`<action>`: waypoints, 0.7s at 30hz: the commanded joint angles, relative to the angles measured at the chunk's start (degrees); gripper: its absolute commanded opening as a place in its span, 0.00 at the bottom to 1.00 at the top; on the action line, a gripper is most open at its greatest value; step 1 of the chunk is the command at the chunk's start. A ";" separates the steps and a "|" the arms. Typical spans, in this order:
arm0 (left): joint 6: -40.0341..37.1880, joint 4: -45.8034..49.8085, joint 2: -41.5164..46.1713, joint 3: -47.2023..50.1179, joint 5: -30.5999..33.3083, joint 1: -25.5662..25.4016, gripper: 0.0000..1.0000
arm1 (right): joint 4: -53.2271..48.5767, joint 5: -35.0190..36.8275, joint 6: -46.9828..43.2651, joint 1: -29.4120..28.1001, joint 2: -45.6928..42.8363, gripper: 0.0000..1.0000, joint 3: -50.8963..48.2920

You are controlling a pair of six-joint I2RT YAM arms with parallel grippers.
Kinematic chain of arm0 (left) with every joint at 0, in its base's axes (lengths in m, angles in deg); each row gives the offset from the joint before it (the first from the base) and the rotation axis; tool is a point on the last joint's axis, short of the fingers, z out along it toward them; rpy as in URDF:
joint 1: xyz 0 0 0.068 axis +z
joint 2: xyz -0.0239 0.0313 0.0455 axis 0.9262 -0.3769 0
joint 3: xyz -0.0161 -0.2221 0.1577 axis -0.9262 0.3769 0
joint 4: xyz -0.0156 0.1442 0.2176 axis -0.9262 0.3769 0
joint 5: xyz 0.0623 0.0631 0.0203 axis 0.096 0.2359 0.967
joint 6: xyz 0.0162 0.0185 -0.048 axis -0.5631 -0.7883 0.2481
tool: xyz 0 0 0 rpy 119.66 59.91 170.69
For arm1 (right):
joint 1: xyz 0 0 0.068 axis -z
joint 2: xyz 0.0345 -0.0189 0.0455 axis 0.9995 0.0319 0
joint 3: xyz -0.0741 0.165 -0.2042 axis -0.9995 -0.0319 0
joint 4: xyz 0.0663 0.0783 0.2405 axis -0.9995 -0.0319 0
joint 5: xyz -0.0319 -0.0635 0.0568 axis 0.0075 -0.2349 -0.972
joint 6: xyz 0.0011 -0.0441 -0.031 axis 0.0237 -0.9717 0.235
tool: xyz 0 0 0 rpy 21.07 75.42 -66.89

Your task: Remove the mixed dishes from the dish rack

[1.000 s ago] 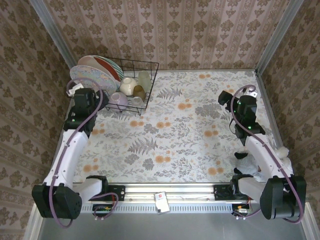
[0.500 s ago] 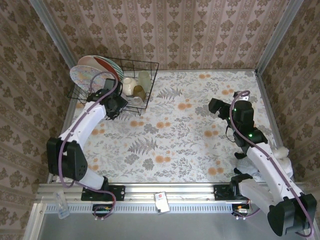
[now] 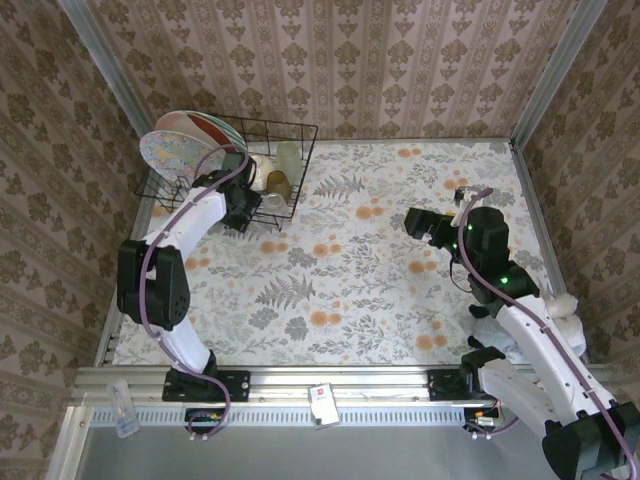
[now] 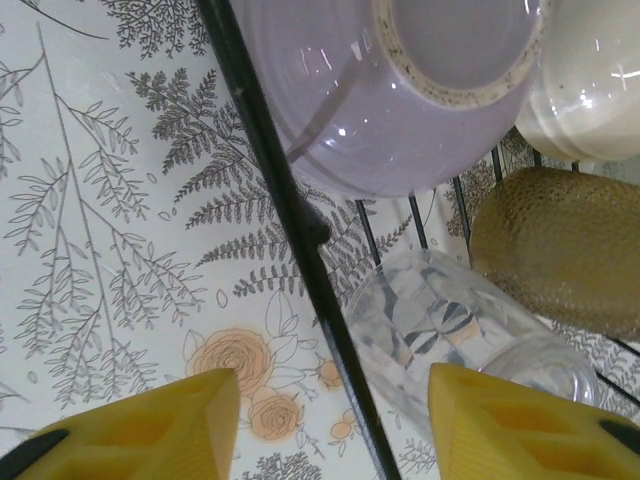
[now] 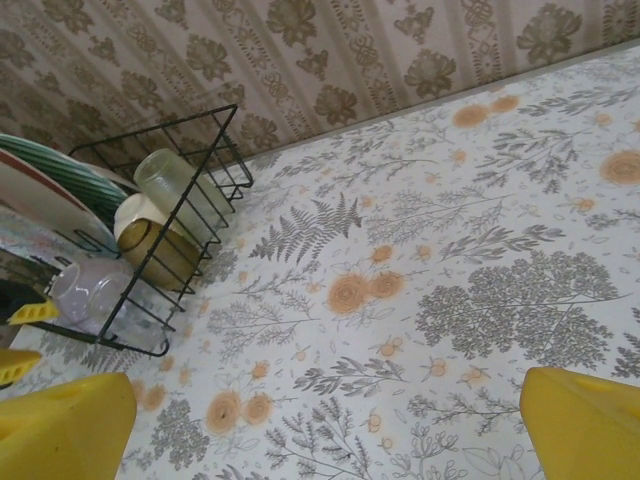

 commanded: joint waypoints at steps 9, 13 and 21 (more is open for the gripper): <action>4.42 0.24 -3.25 -2.16 -3.21 1.02 0.23 | -0.26 -2.88 -1.46 -0.80 -0.10 1.00 -0.17; 3.54 0.40 -3.19 -1.73 -4.10 0.97 0.07 | -0.10 -2.91 -1.36 -0.85 0.08 1.00 -0.06; -3.58 4.73 -2.40 -2.58 -4.07 -0.40 0.00 | 0.33 -2.12 -1.39 -0.98 0.42 1.00 0.08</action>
